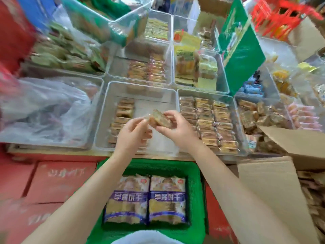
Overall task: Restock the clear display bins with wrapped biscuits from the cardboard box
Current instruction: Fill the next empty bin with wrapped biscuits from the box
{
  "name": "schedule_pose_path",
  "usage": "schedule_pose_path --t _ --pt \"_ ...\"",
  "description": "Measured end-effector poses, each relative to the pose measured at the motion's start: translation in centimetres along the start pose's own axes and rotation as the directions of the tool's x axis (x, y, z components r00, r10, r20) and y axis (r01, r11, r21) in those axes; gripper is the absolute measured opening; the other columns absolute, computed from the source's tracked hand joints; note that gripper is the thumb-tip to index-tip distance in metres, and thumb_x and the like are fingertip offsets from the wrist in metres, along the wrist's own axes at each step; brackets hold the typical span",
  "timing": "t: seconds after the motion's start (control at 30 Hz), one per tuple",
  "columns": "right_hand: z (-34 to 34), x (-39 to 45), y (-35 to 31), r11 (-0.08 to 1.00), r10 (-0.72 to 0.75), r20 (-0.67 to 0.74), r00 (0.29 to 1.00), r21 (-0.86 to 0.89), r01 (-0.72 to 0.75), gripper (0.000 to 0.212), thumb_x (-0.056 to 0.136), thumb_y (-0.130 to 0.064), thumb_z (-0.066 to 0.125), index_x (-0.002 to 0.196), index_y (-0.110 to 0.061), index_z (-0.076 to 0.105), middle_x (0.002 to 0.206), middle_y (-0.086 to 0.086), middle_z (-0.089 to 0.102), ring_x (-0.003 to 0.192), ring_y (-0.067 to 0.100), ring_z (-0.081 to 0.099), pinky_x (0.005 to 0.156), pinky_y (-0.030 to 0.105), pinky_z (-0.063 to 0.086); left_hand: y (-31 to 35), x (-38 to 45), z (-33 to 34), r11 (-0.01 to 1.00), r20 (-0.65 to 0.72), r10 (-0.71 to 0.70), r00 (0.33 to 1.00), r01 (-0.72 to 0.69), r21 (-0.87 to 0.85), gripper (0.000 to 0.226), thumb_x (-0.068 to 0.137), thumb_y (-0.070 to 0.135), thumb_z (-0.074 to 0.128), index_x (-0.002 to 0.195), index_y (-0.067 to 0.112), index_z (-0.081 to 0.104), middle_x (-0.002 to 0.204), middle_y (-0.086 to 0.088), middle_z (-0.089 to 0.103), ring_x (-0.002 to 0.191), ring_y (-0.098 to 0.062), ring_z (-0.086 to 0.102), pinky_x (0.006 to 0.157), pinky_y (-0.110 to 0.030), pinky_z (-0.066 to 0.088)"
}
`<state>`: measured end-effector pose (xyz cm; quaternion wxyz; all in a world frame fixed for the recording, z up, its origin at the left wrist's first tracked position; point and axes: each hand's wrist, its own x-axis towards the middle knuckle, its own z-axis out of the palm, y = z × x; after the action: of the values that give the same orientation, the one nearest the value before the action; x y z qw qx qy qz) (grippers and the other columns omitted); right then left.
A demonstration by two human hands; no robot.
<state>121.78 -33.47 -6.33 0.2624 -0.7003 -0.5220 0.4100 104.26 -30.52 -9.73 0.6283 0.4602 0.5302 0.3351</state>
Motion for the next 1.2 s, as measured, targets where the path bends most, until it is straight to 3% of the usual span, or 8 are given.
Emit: schedule_pose_path --t 0.07,0.17,0.3,0.6,0.77,1.0,1.1,1.2 --pt "1.6 3.3 0.5 0.985 0.154 0.000 0.988 0.082 -0.154 0.055 0.091 -0.039 0.071 0.135 -0.024 0.042 0.119 -0.001 0.056 0.102 0.013 0.060 0.091 0.034 0.055 -2.6 2.5 -3.3 0.946 -0.072 0.122 0.990 -0.094 0.309 0.032 0.096 0.042 0.058 0.120 0.023 0.066 0.106 0.001 0.071 0.096 -0.020 0.068 0.080 -0.042 0.056" --pt "3.7 7.9 1.6 0.952 0.304 -0.004 0.953 0.050 -0.303 0.047 0.093 -0.042 0.066 0.128 -0.021 0.043 0.121 0.003 0.055 0.105 0.021 0.060 0.092 0.045 0.054 -7.2 5.2 -7.3 0.574 0.040 0.344 0.938 -0.243 0.782 0.036 0.098 0.032 0.050 0.125 0.012 0.064 0.113 -0.007 0.069 0.099 -0.026 0.065 0.084 -0.043 0.053" --pt "6.7 13.3 3.7 0.927 0.375 -0.023 0.927 0.003 -0.375 0.032 0.081 -0.036 0.062 0.112 -0.027 0.058 0.126 0.008 0.057 0.104 0.024 0.062 0.095 0.045 0.055 -10.1 5.5 -8.1 0.265 0.194 0.391 0.900 -0.312 0.912 0.036 0.097 0.032 0.041 0.105 0.015 0.071 0.101 -0.003 0.072 0.093 -0.023 0.065 0.078 -0.040 0.048" --pt "10.7 19.3 6.9 0.906 0.368 0.187 0.911 -0.294 -0.305 0.032 0.105 -0.016 0.045 0.126 -0.020 0.068 0.118 -0.001 0.064 0.111 0.017 0.057 0.089 0.028 0.044 -10.6 5.8 -7.9 0.268 0.134 0.469 0.873 -0.285 0.921 0.028 0.090 0.026 0.048 0.072 0.013 0.066 0.069 -0.003 0.063 0.062 -0.024 0.056 0.052 -0.033 0.040" --pt "12.5 18.9 7.6 0.841 0.277 0.030 0.960 -0.491 -0.227 0.029 0.101 -0.026 0.051 0.123 -0.027 0.071 0.126 0.012 0.060 0.114 0.027 0.058 0.098 0.031 0.045 -10.7 5.8 -7.9 0.257 0.126 0.473 0.872 -0.273 0.927 0.029 0.089 0.026 0.047 0.066 0.014 0.061 0.063 -0.002 0.059 0.056 -0.024 0.051 0.051 -0.030 0.032" --pt "9.0 13.8 5.5 0.890 0.260 0.130 0.957 -0.416 -0.185 0.052 0.103 -0.020 0.042 0.154 -0.025 0.036 0.157 0.011 0.035 0.135 0.030 0.046 0.103 0.032 0.039 -9.5 5.4 -7.7 0.242 0.117 0.323 0.939 -0.201 0.949 0.041 0.091 0.034 0.031 0.072 0.014 0.062 0.075 -0.004 0.065 0.065 -0.020 0.048 0.058 -0.031 0.032" --pt "5.0 9.0 4.5 0.925 0.140 0.096 0.985 -0.367 -0.096 0.034 0.102 -0.022 0.047 0.132 -0.021 0.061 0.134 0.006 0.055 0.113 0.024 0.060 0.095 0.033 0.046 -9.1 4.4 -6.9 0.201 0.100 0.321 0.942 -0.170 0.965 0.026 0.090 0.024 0.052 0.083 0.005 0.067 0.104 -0.018 0.066 0.097 -0.033 0.058 0.072 -0.041 0.047" --pt "0.4 2.2 4.2 0.984 0.028 0.024 0.999 -0.174 -0.023 0.020 0.101 -0.017 0.051 0.106 -0.020 0.070 0.093 -0.002 0.069 0.082 0.016 0.066 0.081 0.035 0.054 -8.0 0.7 -2.2 0.225 0.177 0.366 0.914 -0.271 0.936 0.013 0.086 0.015 0.065 0.089 0.003 0.071 0.101 -0.017 0.067 0.094 -0.035 0.059 0.075 -0.043 0.048"
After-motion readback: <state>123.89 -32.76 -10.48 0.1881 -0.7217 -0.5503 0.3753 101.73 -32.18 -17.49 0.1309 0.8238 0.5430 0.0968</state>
